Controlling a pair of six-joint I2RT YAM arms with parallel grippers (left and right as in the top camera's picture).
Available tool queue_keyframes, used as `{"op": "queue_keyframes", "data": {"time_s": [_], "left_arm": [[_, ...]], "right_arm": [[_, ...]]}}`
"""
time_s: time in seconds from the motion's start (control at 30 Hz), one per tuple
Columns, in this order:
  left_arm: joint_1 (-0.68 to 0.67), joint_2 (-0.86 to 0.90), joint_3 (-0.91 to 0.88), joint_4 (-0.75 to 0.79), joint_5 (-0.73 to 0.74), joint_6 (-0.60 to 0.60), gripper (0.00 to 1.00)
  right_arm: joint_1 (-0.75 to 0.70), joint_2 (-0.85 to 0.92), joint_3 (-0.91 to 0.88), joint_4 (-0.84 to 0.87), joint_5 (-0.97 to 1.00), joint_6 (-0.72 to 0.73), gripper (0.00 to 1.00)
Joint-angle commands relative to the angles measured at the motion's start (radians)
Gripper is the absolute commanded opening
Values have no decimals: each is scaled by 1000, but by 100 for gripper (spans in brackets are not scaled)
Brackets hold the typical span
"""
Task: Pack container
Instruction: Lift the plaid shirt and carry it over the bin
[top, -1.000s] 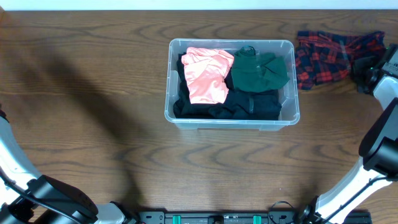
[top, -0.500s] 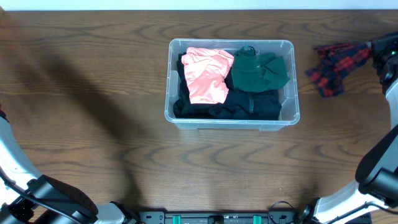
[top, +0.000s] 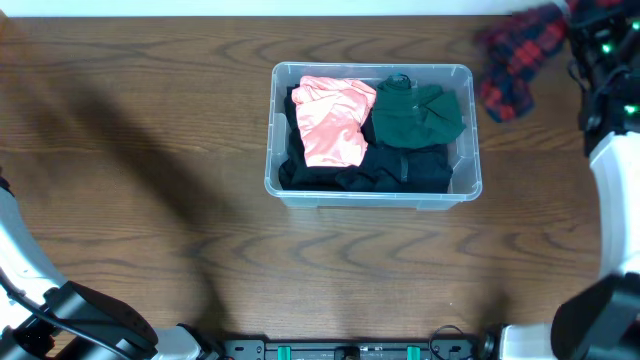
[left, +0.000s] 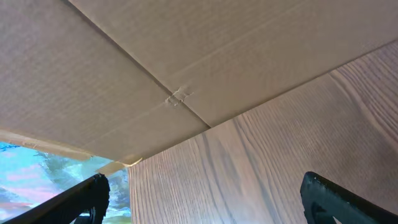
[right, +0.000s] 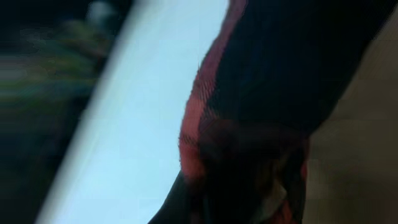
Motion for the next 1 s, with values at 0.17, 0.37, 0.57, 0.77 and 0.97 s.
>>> {"op": "queue_keyframes", "data": {"time_s": [0.17, 0.37, 0.57, 0.77, 0.97], "left_arm": [[3, -11, -12, 0, -15, -6, 98], [3, -11, -12, 0, -15, -6, 98], [3, -11, -12, 0, -15, -6, 98], [3, -11, -12, 0, -15, -6, 98], [3, -11, -12, 0, -15, -6, 98]], "right_arm": [[202, -92, 6, 210, 42, 111, 1], [394, -90, 6, 303, 235, 164, 1], [560, -79, 6, 300, 368, 135, 1], [652, -40, 6, 257, 368, 130, 1], [687, -10, 6, 254, 370, 130, 1]]}}
